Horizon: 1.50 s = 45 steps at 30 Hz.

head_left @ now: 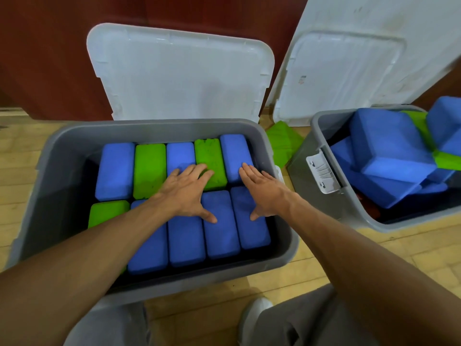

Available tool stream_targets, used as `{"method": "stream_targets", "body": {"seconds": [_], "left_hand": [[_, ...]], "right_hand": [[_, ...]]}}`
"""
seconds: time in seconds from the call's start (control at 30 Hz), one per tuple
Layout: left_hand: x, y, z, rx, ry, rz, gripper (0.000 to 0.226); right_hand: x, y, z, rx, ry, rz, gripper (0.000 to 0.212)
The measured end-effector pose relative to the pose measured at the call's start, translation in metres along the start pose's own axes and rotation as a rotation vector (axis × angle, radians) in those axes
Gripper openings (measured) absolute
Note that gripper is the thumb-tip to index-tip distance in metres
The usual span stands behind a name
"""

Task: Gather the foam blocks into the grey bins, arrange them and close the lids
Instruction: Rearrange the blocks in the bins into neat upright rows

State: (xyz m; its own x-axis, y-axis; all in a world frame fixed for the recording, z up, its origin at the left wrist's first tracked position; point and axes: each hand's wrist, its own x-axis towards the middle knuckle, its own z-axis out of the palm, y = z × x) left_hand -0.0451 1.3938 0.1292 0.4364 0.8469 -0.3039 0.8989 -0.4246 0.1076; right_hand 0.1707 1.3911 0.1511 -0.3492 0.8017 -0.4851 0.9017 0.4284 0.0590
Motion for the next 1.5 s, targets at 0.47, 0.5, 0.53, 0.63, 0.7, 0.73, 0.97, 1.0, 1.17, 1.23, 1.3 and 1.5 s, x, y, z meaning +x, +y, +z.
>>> {"method": "stream_targets", "body": {"seconds": [0.47, 0.5, 0.53, 0.63, 0.7, 0.73, 0.97, 1.0, 1.17, 1.23, 1.3, 1.5], "left_hand": [[-0.039, -0.005, 0.021, -0.303, 0.027, -0.055, 0.085], [-0.051, -0.013, 0.025, -0.329, 0.096, -0.09, 0.079], [-0.063, -0.025, 0.028, -0.339, 0.167, -0.137, 0.074], [-0.099, -0.065, 0.034, -0.297, 0.256, -0.351, 0.063], [-0.113, -0.085, 0.037, -0.306, 0.226, -0.48, 0.066], [-0.117, -0.091, 0.038, -0.34, 0.213, -0.513, 0.068], [-0.116, -0.103, 0.036, -0.113, 0.228, -0.557, 0.064], [-0.118, -0.106, 0.036, -0.1, 0.231, -0.552, 0.064], [-0.128, -0.109, 0.042, -0.172, 0.238, -0.514, 0.067], [-0.129, -0.105, 0.043, -0.158, 0.233, -0.501, 0.069], [-0.129, -0.103, 0.043, -0.142, 0.21, -0.501, 0.072], [-0.113, -0.087, 0.024, -0.086, 0.128, -0.467, 0.072]], "right_hand": [[-0.003, -0.018, -0.01, -0.101, -0.071, 0.119, 0.104], [-0.003, -0.019, -0.014, -0.08, -0.039, 0.127, 0.087], [-0.002, -0.023, -0.017, -0.065, 0.024, 0.136, 0.069], [0.005, -0.044, -0.017, 0.053, 0.291, 0.139, 0.04], [0.012, -0.07, -0.01, 0.238, 0.328, 0.075, 0.048], [0.017, -0.085, -0.005, 0.276, 0.305, 0.02, 0.053], [0.054, -0.135, 0.009, 0.255, 0.186, -0.025, 0.059], [0.058, -0.138, 0.006, 0.26, 0.168, -0.017, 0.059], [0.057, -0.14, -0.001, 0.173, 0.179, 0.003, 0.055], [0.048, -0.143, 0.005, 0.129, 0.197, 0.001, 0.054], [0.045, -0.145, 0.009, 0.097, 0.204, -0.006, 0.053], [0.044, -0.131, 0.0, 0.223, 0.09, -0.065, 0.055]]}}
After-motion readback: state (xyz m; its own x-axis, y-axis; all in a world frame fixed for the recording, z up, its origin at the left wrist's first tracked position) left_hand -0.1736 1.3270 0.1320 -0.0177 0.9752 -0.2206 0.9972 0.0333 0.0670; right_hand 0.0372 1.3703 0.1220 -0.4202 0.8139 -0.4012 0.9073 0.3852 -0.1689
